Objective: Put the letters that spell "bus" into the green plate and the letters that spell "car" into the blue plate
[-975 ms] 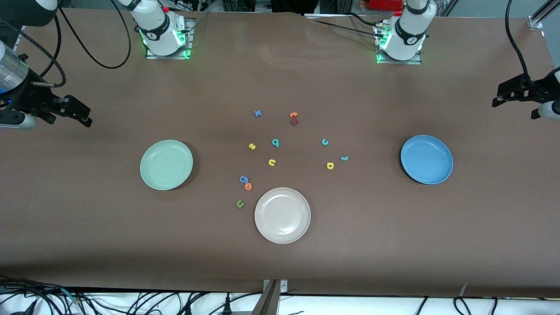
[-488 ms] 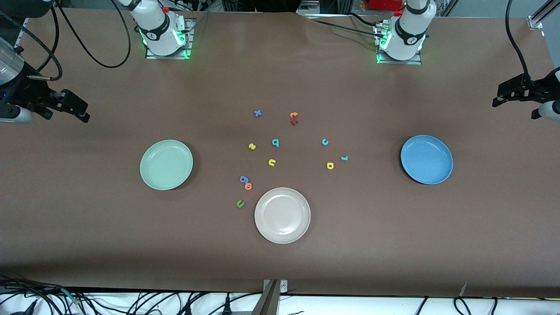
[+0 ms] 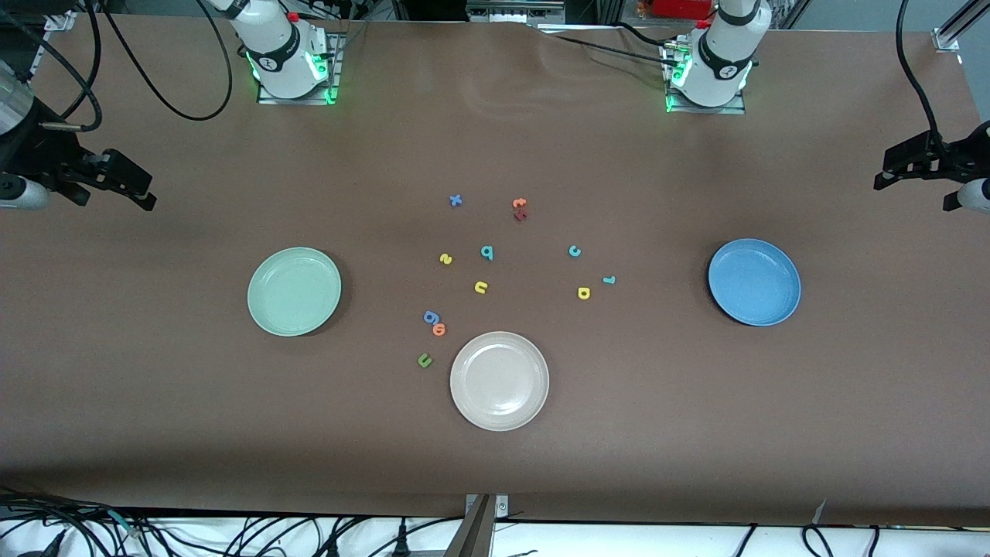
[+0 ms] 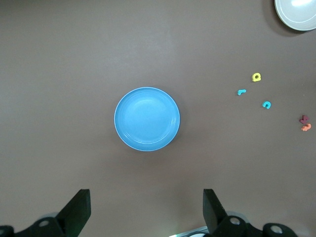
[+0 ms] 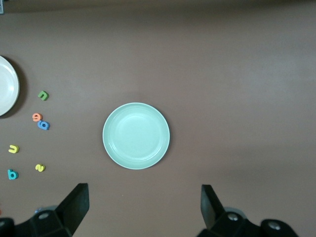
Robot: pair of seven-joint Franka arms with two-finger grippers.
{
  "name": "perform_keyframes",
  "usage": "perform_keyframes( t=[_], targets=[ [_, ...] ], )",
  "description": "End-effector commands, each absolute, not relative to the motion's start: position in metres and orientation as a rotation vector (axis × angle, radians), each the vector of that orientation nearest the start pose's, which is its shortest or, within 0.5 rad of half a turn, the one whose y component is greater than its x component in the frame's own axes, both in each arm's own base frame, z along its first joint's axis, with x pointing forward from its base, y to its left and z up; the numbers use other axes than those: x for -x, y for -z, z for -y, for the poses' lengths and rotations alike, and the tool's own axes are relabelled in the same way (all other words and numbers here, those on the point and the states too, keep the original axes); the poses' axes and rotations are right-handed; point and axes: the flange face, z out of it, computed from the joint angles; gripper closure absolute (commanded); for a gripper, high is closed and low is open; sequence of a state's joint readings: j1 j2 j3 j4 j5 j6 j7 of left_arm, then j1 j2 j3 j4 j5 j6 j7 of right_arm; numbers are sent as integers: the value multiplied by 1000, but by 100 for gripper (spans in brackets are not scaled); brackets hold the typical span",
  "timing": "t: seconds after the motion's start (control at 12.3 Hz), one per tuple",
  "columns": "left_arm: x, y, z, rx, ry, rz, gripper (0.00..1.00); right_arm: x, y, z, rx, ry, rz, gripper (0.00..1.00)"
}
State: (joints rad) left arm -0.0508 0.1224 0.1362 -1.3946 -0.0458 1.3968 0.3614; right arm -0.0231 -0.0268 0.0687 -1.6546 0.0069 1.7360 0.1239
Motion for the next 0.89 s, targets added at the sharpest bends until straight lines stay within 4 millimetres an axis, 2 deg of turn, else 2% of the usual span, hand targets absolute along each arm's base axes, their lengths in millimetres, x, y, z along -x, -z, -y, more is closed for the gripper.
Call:
perform_keyframes(
  t=[0.0, 0.24, 0.65, 0.81],
  targets=[
    [-569, -633, -45, 3140, -151, -439, 0, -568, -626, -28, 3100, 165, -131, 0],
    [-564, -637, -44, 3139, -120, -441, 0, -567, -624, -28, 3102, 156, -136, 0],
    [-565, -632, -46, 3141, -124, -435, 0, -565, -622, -28, 3106, 130, -145, 0],
    [-565, -633, -45, 3142, -122, -438, 0, -558, -621, -29, 3103, 62, -150, 0]
  ],
)
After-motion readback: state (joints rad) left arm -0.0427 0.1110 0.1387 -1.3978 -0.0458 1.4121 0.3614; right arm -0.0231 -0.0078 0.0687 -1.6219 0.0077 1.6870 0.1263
